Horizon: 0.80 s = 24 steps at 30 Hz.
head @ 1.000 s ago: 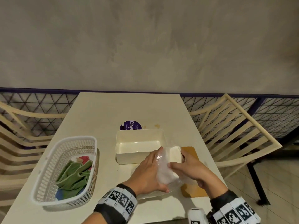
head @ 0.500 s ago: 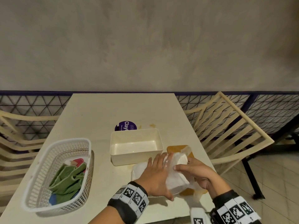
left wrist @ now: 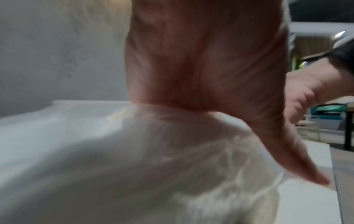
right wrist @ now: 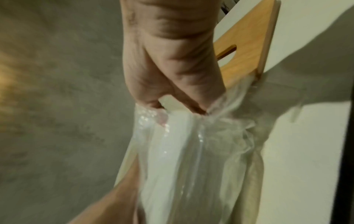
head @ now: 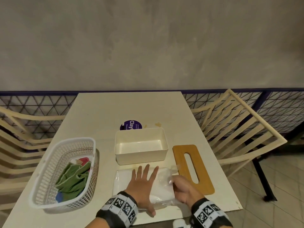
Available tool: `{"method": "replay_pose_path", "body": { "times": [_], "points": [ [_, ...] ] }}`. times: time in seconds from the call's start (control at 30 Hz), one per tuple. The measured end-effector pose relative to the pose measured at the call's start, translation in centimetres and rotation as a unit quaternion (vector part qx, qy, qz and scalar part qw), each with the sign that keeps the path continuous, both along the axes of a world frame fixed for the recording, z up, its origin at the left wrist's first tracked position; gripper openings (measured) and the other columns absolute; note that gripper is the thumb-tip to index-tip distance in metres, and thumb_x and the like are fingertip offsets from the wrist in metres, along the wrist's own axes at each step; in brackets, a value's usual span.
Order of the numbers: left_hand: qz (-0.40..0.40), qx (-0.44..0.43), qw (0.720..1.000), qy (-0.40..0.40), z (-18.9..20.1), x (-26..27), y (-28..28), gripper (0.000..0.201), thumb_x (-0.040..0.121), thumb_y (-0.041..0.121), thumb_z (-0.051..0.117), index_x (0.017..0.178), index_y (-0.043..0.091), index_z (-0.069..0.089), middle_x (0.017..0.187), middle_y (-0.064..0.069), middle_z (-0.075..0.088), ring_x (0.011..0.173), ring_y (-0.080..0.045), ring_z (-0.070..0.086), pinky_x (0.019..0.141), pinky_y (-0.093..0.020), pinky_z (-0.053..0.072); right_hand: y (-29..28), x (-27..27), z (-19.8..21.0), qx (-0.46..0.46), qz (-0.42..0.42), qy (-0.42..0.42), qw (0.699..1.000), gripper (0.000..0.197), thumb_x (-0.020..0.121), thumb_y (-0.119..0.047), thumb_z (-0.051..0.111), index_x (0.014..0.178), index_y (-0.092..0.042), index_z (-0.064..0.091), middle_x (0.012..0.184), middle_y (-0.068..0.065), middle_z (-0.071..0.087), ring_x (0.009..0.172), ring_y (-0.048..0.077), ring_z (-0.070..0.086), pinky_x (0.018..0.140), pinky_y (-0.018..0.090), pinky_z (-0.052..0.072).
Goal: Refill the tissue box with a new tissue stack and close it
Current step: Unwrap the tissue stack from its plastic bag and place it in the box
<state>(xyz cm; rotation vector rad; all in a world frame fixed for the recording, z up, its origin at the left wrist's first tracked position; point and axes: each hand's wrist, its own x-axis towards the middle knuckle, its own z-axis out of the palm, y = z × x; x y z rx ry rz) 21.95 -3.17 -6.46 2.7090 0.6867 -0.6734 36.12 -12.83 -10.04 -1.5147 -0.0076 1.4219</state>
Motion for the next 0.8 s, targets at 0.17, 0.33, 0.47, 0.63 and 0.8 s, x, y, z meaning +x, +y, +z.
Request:
{"method": "replay_pose_path", "body": {
  "times": [0.17, 0.33, 0.47, 0.63, 0.8],
  "points": [
    [0.009, -0.017, 1.000, -0.017, -0.5, -0.6, 0.6, 0.139, 0.057, 0.058, 0.077, 0.142, 0.028, -0.028, 0.157, -0.011, -0.023, 0.142, -0.037, -0.022, 0.111, -0.048, -0.017, 0.0, 0.1, 1.0, 0.023, 0.007, 0.027, 0.999, 0.046, 0.068, 0.001, 0.076, 0.111, 0.005, 0.061, 0.116, 0.031, 0.060, 0.111, 0.045, 0.055, 0.095, 0.062, 0.042],
    [0.017, -0.014, 1.000, -0.022, -1.0, -0.5, 0.4, 0.135, 0.060, 0.054, 0.077, 0.142, 0.030, -0.027, 0.157, -0.008, -0.022, 0.143, -0.035, -0.021, 0.112, -0.048, -0.016, -0.6, 1.2, 0.2, 0.058, 0.013, 0.081, 0.995, 0.076, 0.052, 0.005, 0.084, 0.121, 0.010, 0.052, 0.132, 0.035, 0.046, 0.124, 0.047, 0.044, 0.101, 0.063, 0.034],
    [0.014, 0.013, 1.000, -0.012, -1.3, -0.3, 0.1, 0.134, 0.064, 0.051, 0.076, 0.141, 0.028, -0.030, 0.156, -0.010, -0.026, 0.142, -0.038, -0.022, 0.112, -0.051, -0.015, 0.0, 1.0, 0.8, 0.050, 0.039, 0.058, 0.996, 0.064, 0.060, -0.002, 0.083, 0.117, 0.008, 0.055, 0.124, 0.034, 0.054, 0.118, 0.045, 0.051, 0.101, 0.060, 0.037],
    [0.014, 0.015, 1.000, -0.014, -1.6, -0.1, 0.0, 0.133, 0.064, 0.049, 0.076, 0.141, 0.028, -0.031, 0.155, -0.011, -0.027, 0.142, -0.038, -0.023, 0.113, -0.052, -0.015, 0.3, 1.4, 1.3, -0.014, 0.056, -0.009, 0.998, 0.043, 0.067, -0.010, 0.079, 0.103, 0.004, 0.061, 0.091, 0.022, 0.068, 0.077, 0.032, 0.064, 0.071, 0.045, 0.058],
    [0.008, 0.021, 1.000, -0.018, -1.9, 0.0, 0.1, 0.134, 0.062, 0.053, 0.075, 0.142, 0.027, -0.029, 0.156, -0.012, -0.026, 0.141, -0.039, -0.024, 0.112, -0.052, -0.016, 0.6, 1.6, 1.2, -0.026, 0.083, -0.011, 0.996, 0.045, 0.068, -0.011, 0.079, 0.106, 0.003, 0.061, 0.100, 0.023, 0.068, 0.088, 0.034, 0.066, 0.072, 0.041, 0.057]
  ]
}}
